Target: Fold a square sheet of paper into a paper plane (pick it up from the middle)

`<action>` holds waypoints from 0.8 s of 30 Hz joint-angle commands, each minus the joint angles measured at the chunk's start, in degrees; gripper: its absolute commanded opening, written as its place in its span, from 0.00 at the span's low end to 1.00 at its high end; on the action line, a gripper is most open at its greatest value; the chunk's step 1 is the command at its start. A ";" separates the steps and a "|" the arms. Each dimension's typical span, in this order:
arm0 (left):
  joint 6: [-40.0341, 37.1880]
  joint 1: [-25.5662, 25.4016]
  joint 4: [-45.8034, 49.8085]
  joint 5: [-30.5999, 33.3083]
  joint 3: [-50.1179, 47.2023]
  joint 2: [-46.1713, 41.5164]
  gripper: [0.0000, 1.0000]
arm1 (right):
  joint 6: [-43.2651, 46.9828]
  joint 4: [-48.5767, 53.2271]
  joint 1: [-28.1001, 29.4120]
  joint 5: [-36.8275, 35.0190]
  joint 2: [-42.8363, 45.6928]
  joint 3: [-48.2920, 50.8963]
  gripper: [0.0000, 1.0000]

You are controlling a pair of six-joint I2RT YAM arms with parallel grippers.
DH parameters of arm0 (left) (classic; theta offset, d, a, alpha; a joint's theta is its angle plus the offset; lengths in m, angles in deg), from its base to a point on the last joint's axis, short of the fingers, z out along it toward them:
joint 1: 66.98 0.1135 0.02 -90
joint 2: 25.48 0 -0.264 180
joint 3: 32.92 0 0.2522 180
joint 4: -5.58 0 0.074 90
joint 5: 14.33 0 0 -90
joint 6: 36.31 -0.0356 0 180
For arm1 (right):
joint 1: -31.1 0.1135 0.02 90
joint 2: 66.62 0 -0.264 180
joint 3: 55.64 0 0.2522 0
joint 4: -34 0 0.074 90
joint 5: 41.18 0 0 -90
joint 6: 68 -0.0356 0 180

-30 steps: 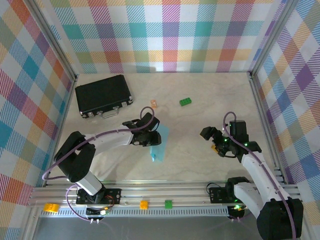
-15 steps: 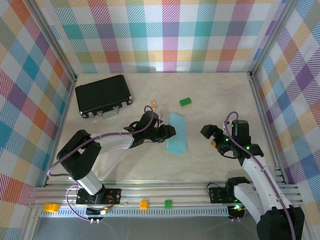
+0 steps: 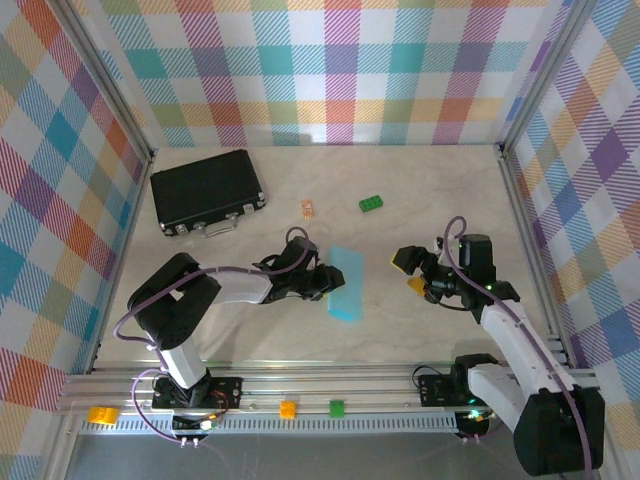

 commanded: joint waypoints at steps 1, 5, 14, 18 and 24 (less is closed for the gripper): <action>-2.03 -0.35 1.96 2.35 -1.13 -0.05 0.39 | 0.58 -2.25 0.92 4.35 -2.23 -0.12 0.97; -5.91 -0.30 8.99 4.95 0.42 -1.40 0.43 | 1.02 -2.06 2.17 3.51 -3.50 0.16 0.98; -12.91 -0.27 22.25 11.34 4.55 -4.78 0.61 | 1.60 -1.25 5.25 1.04 -4.69 -0.79 0.98; -14.49 -0.26 24.32 13.21 4.70 -7.01 0.62 | 1.93 -1.19 6.40 0.75 -6.27 -1.57 0.98; -17.30 -0.08 26.63 15.37 4.76 -8.70 0.56 | 1.56 -1.79 8.56 -0.21 -7.91 -2.41 0.98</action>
